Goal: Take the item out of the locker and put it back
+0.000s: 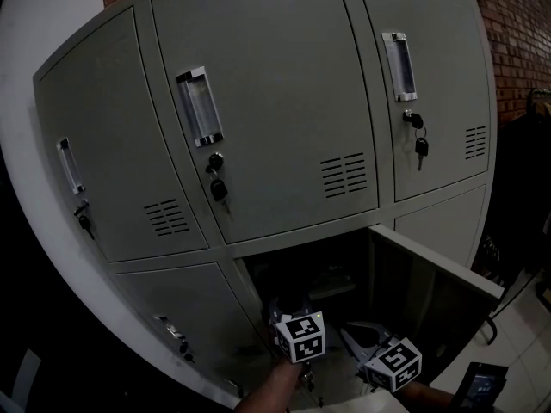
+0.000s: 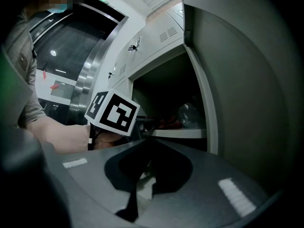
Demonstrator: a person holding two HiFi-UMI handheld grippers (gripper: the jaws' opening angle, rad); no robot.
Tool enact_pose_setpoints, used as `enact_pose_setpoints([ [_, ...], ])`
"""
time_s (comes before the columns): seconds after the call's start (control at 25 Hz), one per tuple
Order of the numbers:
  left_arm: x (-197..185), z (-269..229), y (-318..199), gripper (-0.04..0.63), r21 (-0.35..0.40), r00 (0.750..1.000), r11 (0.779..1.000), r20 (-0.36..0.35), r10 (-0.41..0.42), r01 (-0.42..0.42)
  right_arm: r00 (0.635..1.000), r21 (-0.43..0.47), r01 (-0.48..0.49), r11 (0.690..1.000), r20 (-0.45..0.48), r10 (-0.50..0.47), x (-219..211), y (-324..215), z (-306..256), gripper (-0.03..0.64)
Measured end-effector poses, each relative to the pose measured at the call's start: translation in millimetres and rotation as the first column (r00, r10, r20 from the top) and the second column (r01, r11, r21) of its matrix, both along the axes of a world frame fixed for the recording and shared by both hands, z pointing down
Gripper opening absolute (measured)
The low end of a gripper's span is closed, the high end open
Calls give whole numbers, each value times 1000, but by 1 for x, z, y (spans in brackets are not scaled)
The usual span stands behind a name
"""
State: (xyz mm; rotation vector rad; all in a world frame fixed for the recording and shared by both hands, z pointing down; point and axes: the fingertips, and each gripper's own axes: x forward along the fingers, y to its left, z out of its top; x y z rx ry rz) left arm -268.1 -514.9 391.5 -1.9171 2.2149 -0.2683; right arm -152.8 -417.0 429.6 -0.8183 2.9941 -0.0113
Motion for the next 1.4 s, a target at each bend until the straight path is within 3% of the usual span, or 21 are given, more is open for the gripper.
enact_pose_setpoints([
  [0.36,10,-31,29,66,120,999,992,-11,40,-38,1000,-8,25,1000,14,-25,4,8,0,-9],
  [0.76,24,-76,75,64,236,1000,972,9,24,-25,995,-3,95,996,31,-94,12,33,-2,-8],
  [1.04,42,-97,116,64,286,1000,958,25,10,-17,990,-5,136,991,42,-135,21,49,0,-9],
  [1.4,51,-97,171,64,289,999,956,21,48,-52,990,-3,131,991,47,-131,21,87,1,-8],
])
